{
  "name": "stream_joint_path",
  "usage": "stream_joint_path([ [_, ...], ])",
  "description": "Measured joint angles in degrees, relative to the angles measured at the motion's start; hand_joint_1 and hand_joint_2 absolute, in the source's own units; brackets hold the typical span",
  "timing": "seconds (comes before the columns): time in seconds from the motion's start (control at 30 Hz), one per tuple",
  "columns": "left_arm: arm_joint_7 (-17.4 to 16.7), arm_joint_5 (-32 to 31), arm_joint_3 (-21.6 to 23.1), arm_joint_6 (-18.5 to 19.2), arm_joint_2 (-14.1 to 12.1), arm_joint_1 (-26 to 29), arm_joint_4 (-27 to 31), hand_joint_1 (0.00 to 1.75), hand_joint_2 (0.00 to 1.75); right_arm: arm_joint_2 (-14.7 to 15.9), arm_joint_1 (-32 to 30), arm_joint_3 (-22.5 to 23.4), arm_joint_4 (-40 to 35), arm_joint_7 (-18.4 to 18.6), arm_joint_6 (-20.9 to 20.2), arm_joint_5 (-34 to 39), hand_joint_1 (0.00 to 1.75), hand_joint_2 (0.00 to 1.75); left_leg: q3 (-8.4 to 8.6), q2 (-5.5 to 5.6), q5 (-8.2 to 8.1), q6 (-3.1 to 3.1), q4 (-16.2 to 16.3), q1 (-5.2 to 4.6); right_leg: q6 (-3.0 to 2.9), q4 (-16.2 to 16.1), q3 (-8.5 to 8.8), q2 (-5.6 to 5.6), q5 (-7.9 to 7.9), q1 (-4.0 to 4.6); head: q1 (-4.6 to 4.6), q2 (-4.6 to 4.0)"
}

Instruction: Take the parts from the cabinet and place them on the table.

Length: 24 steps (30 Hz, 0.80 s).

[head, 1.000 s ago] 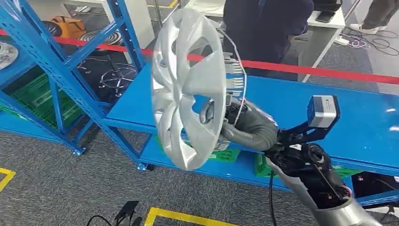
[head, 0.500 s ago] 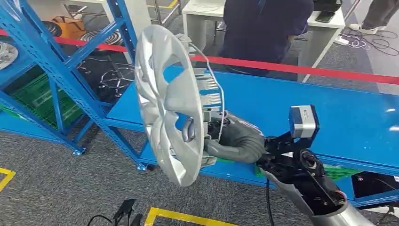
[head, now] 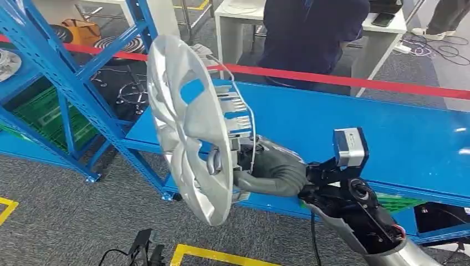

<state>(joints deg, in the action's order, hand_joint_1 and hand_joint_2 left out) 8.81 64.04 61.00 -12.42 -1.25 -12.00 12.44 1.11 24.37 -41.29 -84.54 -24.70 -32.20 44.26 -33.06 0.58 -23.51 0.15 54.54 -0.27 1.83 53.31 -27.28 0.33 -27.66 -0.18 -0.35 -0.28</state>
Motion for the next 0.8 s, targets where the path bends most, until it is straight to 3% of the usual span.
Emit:
stream_joint_path([
  [0.13, 0.24, 0.02, -0.15, -0.15, 0.05, -0.01, 0.00, 0.00, 1.75, 0.00, 0.01, -0.13, 0.04, -0.13, 0.00, -0.57, 1.75, 1.75, 0.00, 0.00, 0.00, 0.00, 0.00, 0.00, 0.00, 0.00, 0.00, 0.00, 0.00, 0.00, 0.00, 0.00],
  [0.17, 0.44, 0.02, -0.18, -0.15, 0.05, -0.01, 0.00, 0.00, 0.00, 0.00, 0.02, -0.13, 0.04, -0.24, 0.00, -0.79, 1.75, 1.75, 0.00, 0.00, 0.00, 0.00, 0.00, 0.00, 0.00, 0.00, 0.00, 0.00, 0.00, 0.00, 0.00, 0.00],
  [0.2, 0.83, 0.07, -0.24, -0.15, 0.05, -0.01, 0.00, 0.00, 0.00, 0.00, 0.02, -0.15, 0.04, -0.35, 0.02, -0.99, 1.75, 1.75, 0.00, 0.00, 0.00, 0.00, 0.00, 0.00, 0.00, 0.00, 0.00, 0.00, 0.00, 0.00, 0.00, 0.00],
  [0.23, 1.14, 0.18, -0.33, 0.07, 0.05, -0.02, 0.00, 0.00, 1.75, 0.00, 0.03, -0.15, 0.04, -0.42, 0.02, -1.18, 1.75, 1.75, 0.00, 0.00, 0.00, 0.00, 0.00, 0.00, 0.00, 0.00, 0.00, 0.00, 0.00, 0.00, 0.00, 0.00],
  [0.8, 2.08, 0.52, -0.83, 0.28, 0.09, -0.10, 0.00, 0.00, 1.75, 0.00, 0.15, -0.24, 0.04, -0.77, 0.04, -2.97, 1.75, 1.75, 0.00, 0.00, 0.00, 0.00, 0.00, 0.00, 0.00, 0.00, 0.00, 0.00, 0.00, 0.00, 0.00, 0.00],
])
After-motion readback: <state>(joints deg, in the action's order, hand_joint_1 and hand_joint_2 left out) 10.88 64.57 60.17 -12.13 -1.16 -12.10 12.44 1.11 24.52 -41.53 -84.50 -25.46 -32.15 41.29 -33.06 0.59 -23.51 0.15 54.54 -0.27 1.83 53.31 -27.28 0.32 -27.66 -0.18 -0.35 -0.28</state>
